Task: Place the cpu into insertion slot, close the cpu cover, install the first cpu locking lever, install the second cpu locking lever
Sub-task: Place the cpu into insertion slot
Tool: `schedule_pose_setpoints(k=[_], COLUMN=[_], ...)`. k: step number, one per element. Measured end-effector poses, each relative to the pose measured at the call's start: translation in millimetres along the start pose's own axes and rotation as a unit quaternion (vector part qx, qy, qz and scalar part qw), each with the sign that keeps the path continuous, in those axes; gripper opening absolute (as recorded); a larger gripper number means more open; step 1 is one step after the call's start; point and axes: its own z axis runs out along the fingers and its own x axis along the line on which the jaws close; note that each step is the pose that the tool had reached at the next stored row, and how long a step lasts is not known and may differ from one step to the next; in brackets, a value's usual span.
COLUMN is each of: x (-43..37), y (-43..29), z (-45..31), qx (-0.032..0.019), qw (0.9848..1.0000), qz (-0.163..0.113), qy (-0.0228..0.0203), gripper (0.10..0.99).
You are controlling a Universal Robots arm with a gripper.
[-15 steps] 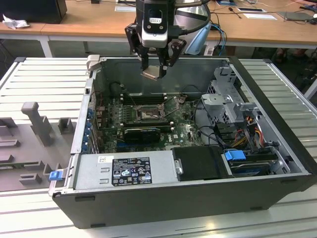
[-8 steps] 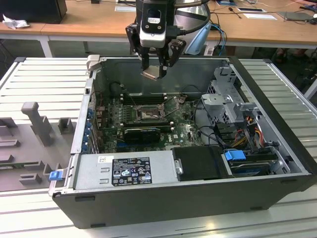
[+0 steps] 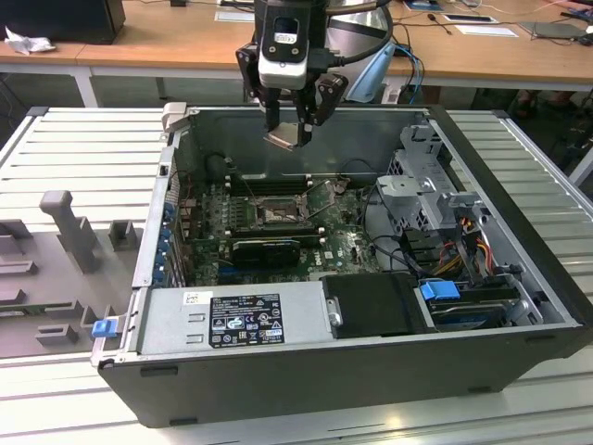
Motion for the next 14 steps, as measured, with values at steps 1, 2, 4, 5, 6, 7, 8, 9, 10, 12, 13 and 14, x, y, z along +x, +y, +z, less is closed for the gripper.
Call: schedule_pose_setpoints(k=[1,2,4,5,6,7,8,9,10,12,13,14], x=[0.0,0.0,0.0,0.0,0.0,0.0,0.0,0.0,0.0,0.0,0.0,0.0], y=[0.0,0.0,0.0,0.0,0.0,0.0,0.0,0.0,0.0,0.0,0.0,0.0], z=[0.0,0.0,0.0,0.0,0.0,0.0,0.0,0.0,0.0,0.0,0.0,0.0], qx=[0.0000,-0.0001,-0.0001,-0.0002,-0.0003,-0.0003,-0.0003,-0.0004,-0.0004,-0.0005,-0.0005,-0.0005], qw=[1.0000,1.0000,1.0000,1.0000,0.9999,0.9999,0.9999,0.9998,0.9998,0.9997,0.9997,0.9996], qz=[0.002,0.004,0.007,0.009,0.012,0.014,0.016,0.018,0.020,0.023,0.025,0.026], qy=[-0.0001,-0.0003,-0.0006,-0.0008,-0.0011,-0.0012,-0.0014,-0.0016,-0.0017,-0.0020,-0.0022,-0.0023], gripper=[0.525,0.525,0.525,0.525,0.525,0.525,0.525,0.525,0.525,0.525,0.525,0.525])
